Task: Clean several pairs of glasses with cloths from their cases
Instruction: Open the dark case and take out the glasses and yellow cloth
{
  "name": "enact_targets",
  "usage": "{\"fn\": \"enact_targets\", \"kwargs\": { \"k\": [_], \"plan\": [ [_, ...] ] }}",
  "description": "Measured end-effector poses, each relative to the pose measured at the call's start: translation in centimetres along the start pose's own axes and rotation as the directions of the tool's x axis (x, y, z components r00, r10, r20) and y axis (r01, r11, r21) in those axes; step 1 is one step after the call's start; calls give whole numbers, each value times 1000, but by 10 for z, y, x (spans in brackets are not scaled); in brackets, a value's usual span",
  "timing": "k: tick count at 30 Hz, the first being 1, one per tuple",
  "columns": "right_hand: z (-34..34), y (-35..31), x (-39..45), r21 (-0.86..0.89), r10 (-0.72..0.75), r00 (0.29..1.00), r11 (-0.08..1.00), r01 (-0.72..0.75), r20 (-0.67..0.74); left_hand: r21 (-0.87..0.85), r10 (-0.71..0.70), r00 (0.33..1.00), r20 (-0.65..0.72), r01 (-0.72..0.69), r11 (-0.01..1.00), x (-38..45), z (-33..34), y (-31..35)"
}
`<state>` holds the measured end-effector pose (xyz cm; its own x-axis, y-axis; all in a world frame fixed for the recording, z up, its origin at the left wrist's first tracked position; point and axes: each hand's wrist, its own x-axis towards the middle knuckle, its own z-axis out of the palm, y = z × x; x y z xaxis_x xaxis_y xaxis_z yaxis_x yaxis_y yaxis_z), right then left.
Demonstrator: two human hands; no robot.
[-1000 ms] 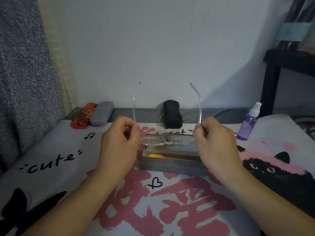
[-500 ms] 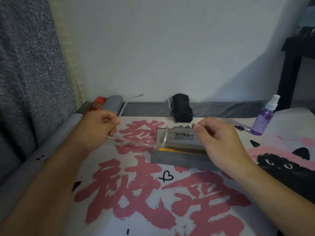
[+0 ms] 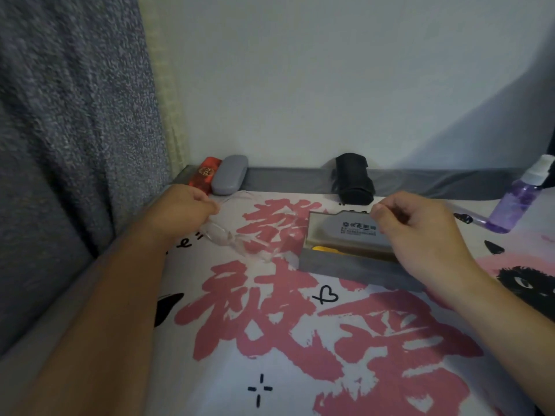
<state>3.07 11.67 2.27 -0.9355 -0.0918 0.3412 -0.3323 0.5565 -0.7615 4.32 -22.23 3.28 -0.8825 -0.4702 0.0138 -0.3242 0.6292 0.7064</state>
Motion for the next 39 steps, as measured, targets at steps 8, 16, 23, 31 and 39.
{"fn": "enact_targets", "kwargs": {
  "k": [8, 16, 23, 31, 39],
  "plan": [
    [-9, 11, 8, -220, -41, 983, 972, 80, 179, 230, 628, 730, -270, -585, 778, -54, 44, 51],
    [-33, 18, 11, -390, 7, 869, 896, 215, 495, 332, 826, 497, 266, -852, 405, -102, 102, 70],
    [-31, -3, 22, -545, 50, 770, 735, 403, 636, 209, 803, 486, 345, -874, 439, -92, 97, 66],
    [-39, 6, 20, -469, -38, 823, 806, 360, 567, 182, 837, 463, 292, -886, 426, -93, 97, 64],
    [-58, -16, 12, 446, -37, 969, 892, -78, 245, -27, 854, 521, 11, -853, 521, -109, 100, 78]
  ]
}}
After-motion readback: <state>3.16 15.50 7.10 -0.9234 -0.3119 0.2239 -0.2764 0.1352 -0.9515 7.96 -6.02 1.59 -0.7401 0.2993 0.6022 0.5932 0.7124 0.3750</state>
